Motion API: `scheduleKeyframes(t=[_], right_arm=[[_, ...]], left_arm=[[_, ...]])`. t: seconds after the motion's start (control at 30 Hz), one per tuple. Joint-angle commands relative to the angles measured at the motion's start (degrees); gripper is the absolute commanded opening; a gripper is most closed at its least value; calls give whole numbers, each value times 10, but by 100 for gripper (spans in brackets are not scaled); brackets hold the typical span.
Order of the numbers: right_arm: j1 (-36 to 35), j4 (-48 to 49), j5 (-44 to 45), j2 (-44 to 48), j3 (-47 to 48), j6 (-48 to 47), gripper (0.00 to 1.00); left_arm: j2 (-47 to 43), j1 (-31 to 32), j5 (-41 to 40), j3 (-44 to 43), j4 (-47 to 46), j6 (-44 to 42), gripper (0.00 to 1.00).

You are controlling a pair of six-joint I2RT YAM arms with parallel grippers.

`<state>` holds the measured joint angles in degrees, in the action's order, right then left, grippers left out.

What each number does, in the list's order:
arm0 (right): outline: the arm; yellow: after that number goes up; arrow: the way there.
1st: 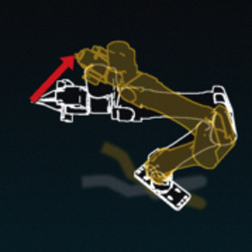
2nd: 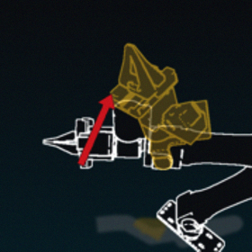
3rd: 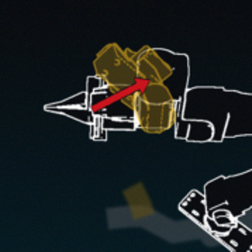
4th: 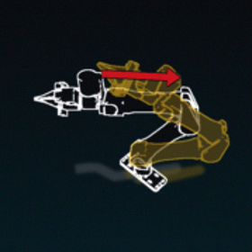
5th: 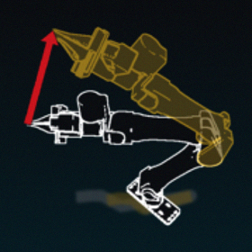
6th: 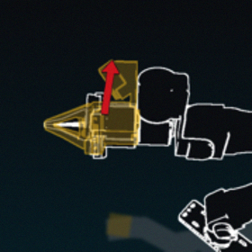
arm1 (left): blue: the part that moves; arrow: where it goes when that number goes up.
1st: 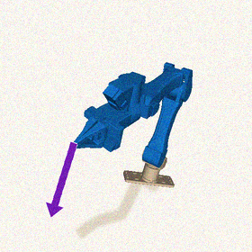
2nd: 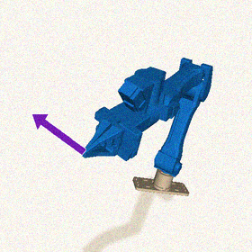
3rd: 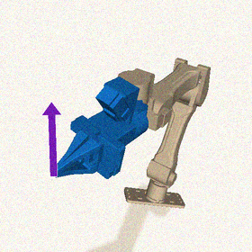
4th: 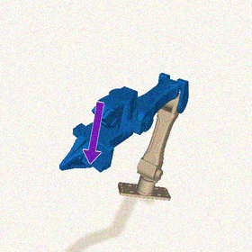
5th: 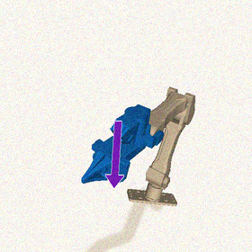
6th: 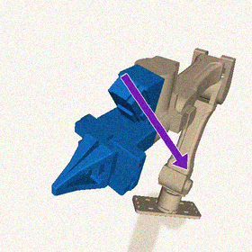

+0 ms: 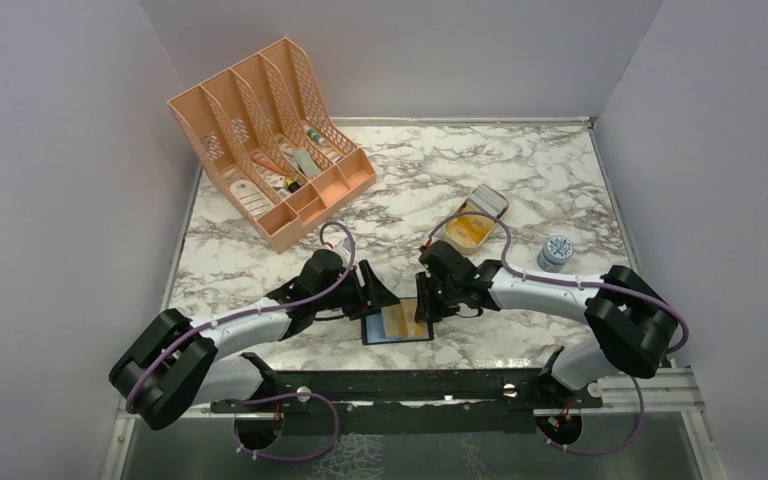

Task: Put the credit cards into the card holder
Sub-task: Turn over the card slot in the card holder.

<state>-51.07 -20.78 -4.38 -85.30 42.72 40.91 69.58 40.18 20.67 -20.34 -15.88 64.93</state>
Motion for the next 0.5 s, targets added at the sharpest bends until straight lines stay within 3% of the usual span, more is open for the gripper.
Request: scheduleKeyframes(t=[0.0,0.47], right_arm=[[-6,22,-1,-4,-8,5,25],[-12,10,25,11,-4,10,36]], left_arm=[[-17,0,23,-4,-40,12,60],[17,37,16,-32,-78,27,60]])
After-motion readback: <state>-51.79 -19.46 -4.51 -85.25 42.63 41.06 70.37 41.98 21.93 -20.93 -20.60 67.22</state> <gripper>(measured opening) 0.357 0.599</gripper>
